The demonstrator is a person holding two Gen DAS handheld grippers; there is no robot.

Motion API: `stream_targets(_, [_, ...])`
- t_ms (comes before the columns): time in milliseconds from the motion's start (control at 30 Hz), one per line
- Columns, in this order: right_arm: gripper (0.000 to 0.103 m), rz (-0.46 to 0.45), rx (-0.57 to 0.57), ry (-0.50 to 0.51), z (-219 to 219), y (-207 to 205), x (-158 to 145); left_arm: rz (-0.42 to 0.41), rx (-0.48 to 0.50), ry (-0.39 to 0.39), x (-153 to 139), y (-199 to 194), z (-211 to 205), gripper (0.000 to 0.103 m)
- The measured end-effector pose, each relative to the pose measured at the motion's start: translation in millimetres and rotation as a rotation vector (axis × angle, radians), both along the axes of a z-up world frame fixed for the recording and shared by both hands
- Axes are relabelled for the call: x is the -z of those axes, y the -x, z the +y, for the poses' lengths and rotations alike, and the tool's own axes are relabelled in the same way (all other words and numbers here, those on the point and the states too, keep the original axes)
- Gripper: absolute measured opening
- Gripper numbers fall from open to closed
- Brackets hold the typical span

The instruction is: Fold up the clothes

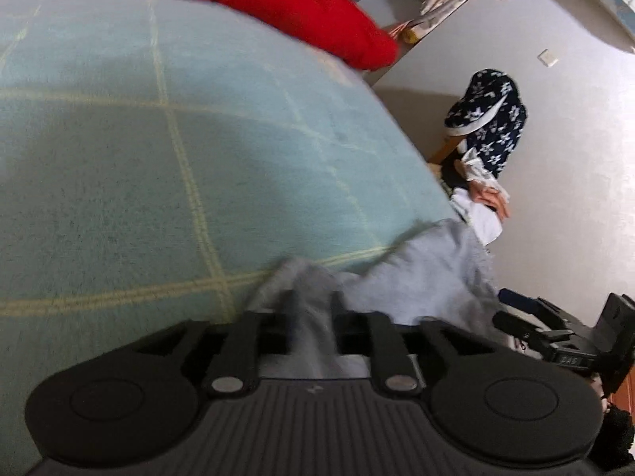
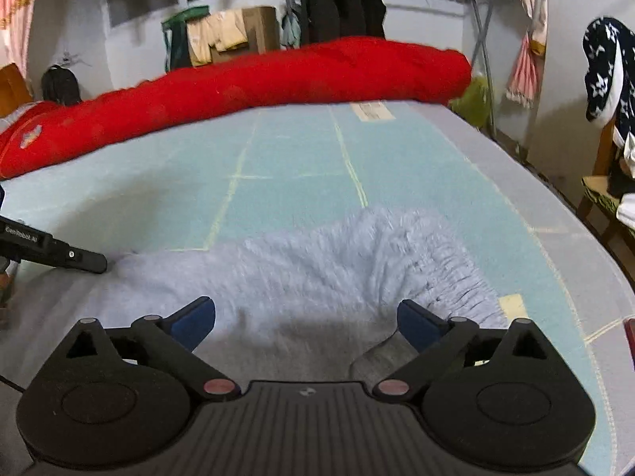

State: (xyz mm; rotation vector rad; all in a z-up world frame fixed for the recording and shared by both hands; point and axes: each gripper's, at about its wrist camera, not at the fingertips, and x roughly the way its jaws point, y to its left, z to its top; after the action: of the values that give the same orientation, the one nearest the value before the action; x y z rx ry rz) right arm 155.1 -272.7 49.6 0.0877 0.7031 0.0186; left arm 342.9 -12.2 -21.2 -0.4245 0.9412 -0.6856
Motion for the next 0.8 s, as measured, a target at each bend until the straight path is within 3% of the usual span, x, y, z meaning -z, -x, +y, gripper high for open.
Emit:
stream_targets(100, [0.102,0.053,0.020,0.027,-4,-4,19,-0.072,0.034,-0.024,-19,23,-12,0.042])
stream_targets(167, [0.100,0.124,0.101,0.038,-14,-6,40,-0.098,0.049,-0.050,-26,35,-23,0.046])
stream_targets(300, [0.100,0.061,0.120,0.008,-15,18,27,-0.015,-0.041,-0.218,-11,38,-21,0.045])
stream_targets(500, [0.101,-0.064,0.065,-0.076,-24,26,6,-0.056,-0.089,-0.252,-31,49,-22,0.049])
stream_targets(600, [0.102,0.001,0.064,-0.118,-27,12,28,-0.079,-0.088,-0.271,-37,57,-30,0.052])
stream_targets(667, [0.101,0.067,0.088,-0.094,-30,13,46,-0.065,-0.098,-0.298,-32,63,-34,0.055])
stream_targets(800, [0.101,0.005,0.022,-0.087,-34,33,31,-0.034,-0.149,-0.374,-24,75,-35,0.054])
